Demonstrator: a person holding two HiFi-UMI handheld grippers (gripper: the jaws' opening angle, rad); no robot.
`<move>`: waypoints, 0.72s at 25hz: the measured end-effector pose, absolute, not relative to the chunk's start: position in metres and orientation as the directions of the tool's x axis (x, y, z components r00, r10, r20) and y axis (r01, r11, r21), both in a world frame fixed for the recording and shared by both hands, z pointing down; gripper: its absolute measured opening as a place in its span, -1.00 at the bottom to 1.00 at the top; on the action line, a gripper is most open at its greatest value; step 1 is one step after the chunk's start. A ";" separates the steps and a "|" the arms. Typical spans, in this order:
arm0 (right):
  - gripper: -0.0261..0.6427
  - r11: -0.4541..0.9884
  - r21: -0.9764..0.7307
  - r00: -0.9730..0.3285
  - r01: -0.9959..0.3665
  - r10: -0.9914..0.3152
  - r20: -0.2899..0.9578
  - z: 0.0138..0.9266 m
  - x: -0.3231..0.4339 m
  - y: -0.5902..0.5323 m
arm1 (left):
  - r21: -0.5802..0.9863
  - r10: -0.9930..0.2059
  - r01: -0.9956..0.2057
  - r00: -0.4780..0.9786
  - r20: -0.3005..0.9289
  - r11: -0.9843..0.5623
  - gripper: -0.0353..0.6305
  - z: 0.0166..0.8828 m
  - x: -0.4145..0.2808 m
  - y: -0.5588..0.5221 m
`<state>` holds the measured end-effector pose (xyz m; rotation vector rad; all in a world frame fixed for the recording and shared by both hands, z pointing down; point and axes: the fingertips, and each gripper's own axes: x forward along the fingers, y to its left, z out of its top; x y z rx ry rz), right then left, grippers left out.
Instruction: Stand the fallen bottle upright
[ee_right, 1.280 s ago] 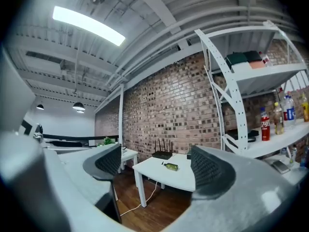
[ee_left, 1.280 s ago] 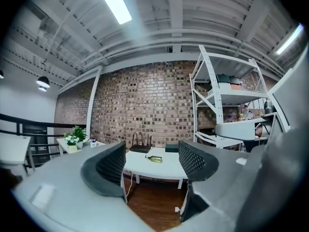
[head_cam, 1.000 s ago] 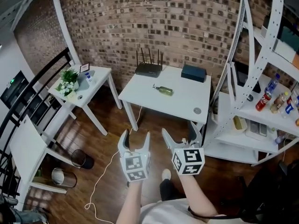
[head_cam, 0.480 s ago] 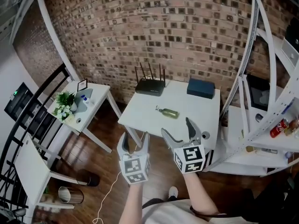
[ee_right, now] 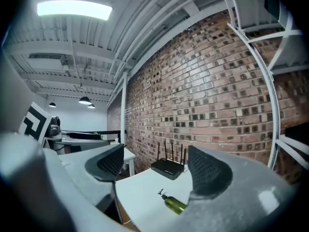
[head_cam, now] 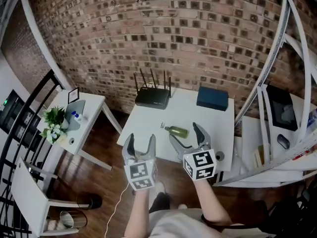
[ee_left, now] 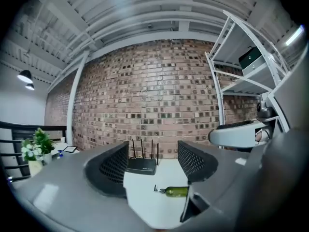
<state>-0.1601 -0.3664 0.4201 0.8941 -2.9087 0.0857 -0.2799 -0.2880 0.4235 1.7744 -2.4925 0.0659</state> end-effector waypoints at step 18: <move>0.24 0.893 0.050 -0.780 -0.448 -0.417 0.467 0.543 -0.297 -0.515 | 0.102 -0.959 -0.970 -0.198 0.205 0.222 0.06 0.515 -0.408 -0.467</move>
